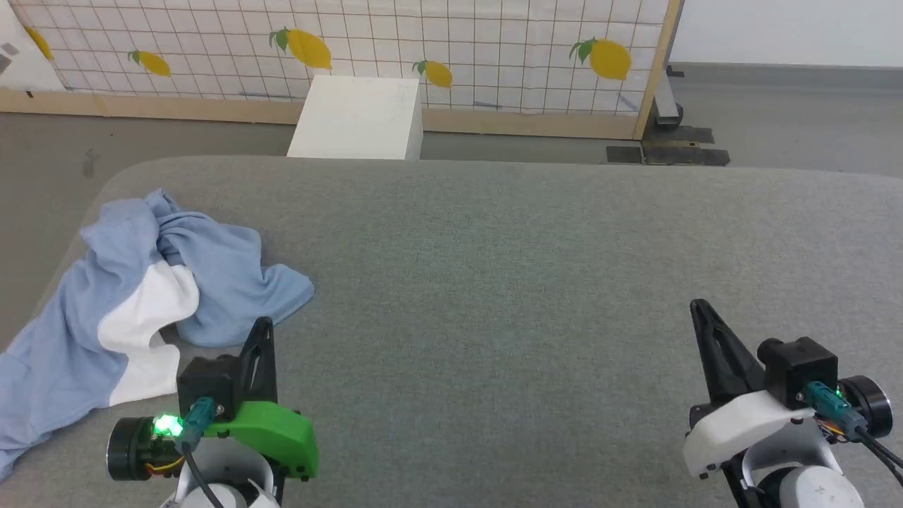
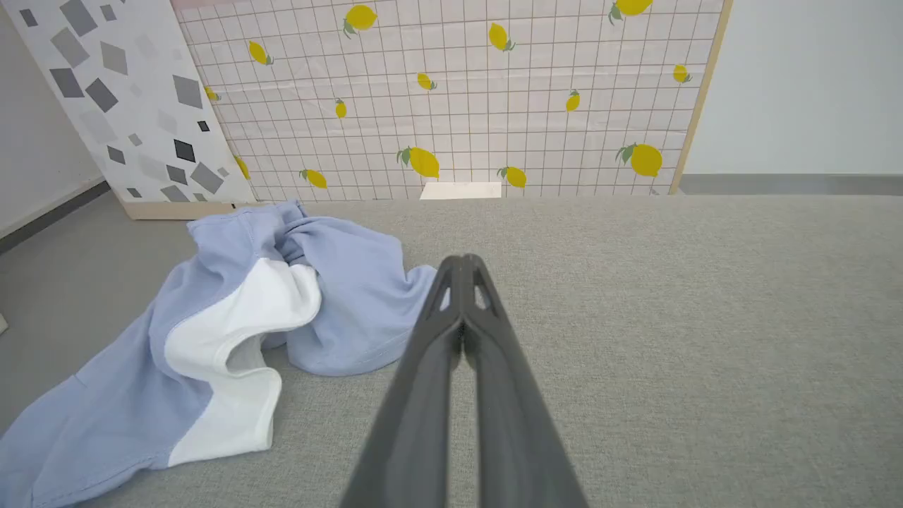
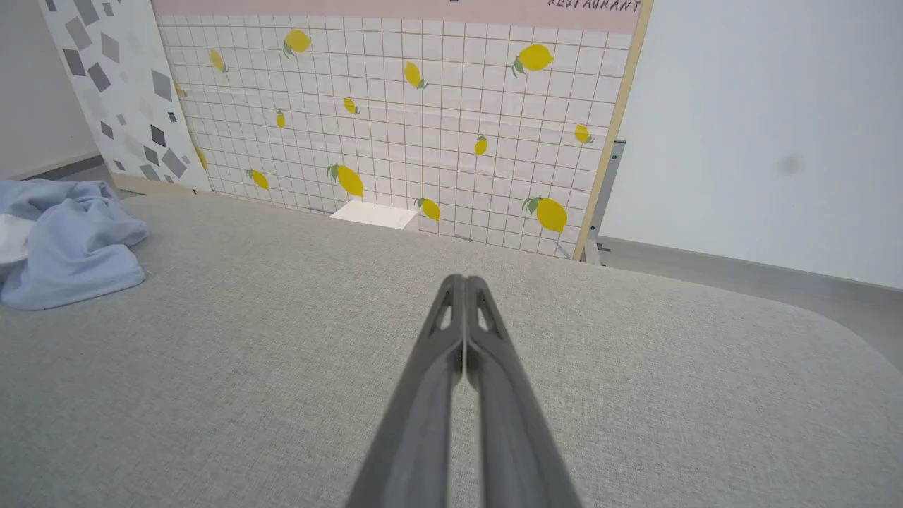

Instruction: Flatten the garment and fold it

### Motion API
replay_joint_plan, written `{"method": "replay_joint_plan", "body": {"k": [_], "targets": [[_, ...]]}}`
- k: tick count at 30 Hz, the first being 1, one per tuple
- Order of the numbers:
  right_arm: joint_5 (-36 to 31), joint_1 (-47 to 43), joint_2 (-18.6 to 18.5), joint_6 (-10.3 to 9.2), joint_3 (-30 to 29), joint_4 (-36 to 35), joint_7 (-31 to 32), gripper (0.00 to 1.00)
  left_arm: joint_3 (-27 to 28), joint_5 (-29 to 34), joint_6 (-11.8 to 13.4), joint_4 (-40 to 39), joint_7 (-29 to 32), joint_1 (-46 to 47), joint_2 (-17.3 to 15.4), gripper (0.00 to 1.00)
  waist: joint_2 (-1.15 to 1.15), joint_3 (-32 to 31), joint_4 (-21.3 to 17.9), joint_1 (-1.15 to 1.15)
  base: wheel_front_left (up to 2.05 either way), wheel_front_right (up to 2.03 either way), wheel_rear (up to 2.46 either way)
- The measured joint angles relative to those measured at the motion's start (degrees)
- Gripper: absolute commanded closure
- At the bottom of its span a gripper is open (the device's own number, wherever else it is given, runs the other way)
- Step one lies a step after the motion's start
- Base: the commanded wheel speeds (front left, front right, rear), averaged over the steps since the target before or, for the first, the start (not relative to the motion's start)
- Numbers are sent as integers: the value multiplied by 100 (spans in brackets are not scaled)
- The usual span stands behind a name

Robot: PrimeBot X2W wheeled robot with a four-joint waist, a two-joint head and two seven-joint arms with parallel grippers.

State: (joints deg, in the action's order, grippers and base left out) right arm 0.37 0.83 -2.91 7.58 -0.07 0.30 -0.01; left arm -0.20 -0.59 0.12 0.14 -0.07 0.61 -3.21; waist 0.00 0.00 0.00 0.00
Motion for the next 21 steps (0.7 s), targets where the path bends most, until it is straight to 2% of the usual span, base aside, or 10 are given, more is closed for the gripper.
{"method": "replay_joint_plan", "body": {"k": [21], "targets": [[0, 0, 0, 0, -1, 0, 0, 100, 0, 0, 0, 0, 0, 0, 0, 100, 0, 0, 0, 0, 0, 0, 0]]}}
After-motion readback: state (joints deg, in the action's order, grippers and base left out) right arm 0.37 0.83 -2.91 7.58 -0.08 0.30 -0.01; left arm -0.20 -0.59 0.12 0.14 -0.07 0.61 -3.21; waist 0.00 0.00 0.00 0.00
